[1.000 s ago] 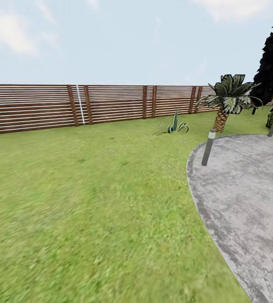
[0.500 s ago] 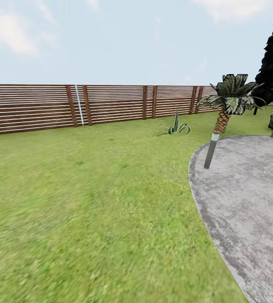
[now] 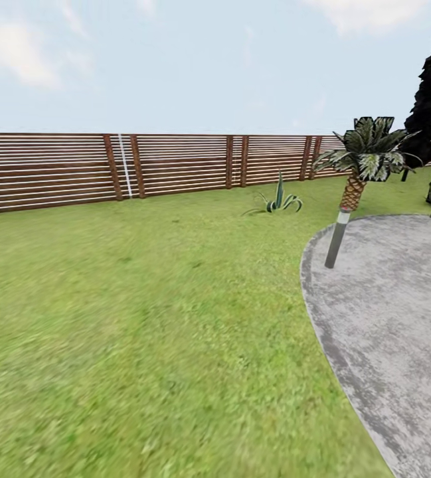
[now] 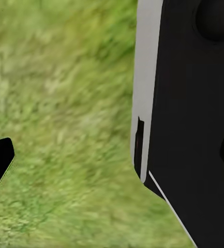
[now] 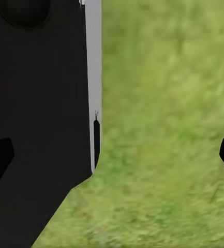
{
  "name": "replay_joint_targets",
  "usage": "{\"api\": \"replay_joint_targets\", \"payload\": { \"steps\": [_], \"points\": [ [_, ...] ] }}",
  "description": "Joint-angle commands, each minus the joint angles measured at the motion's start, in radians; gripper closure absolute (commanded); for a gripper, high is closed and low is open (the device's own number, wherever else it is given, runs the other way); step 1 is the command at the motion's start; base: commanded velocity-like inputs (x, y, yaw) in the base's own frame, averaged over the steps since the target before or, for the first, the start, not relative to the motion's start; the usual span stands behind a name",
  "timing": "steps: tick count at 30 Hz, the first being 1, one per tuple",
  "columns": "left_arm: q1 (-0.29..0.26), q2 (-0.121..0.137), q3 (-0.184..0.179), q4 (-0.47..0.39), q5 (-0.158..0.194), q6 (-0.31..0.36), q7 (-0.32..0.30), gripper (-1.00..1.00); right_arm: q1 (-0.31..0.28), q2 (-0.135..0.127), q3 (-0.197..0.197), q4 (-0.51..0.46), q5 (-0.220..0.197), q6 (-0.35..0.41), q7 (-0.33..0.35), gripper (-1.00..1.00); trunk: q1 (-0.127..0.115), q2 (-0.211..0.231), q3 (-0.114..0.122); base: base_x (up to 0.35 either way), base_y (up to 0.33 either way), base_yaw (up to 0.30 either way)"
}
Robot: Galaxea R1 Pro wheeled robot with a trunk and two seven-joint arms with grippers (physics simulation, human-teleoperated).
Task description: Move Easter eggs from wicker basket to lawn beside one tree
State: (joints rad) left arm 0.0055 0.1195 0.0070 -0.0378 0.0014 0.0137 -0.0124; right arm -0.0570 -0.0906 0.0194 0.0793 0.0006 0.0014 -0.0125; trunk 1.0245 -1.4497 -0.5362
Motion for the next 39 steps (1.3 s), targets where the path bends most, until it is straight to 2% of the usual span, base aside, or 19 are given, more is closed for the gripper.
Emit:
{"api": "replay_joint_targets", "payload": {
  "steps": [1,14,39],
  "points": [
    [0.001,0.0,0.001,-0.002,0.0,0.002,-0.001,-1.0,-0.001,0.0,0.002,0.002,0.0,0.0,-0.001,-1.0,0.001,0.0,-0.001,0.31,0.08,0.0],
    [0.001,0.0,0.001,-0.002,0.0,0.002,-0.001,-1.0,-0.001,0.0,0.002,0.002,-0.001,0.0,-0.001,-1.0,0.001,0.0,-0.001,0.323,0.027,0.12],
    [0.001,0.0,0.001,-0.002,0.0,0.002,-0.001,-1.0,-0.001,-0.001,0.003,0.002,0.002,0.0,-0.001,-1.0,0.001,0.0,-0.001,0.329,0.0,0.004]
  ]
}}
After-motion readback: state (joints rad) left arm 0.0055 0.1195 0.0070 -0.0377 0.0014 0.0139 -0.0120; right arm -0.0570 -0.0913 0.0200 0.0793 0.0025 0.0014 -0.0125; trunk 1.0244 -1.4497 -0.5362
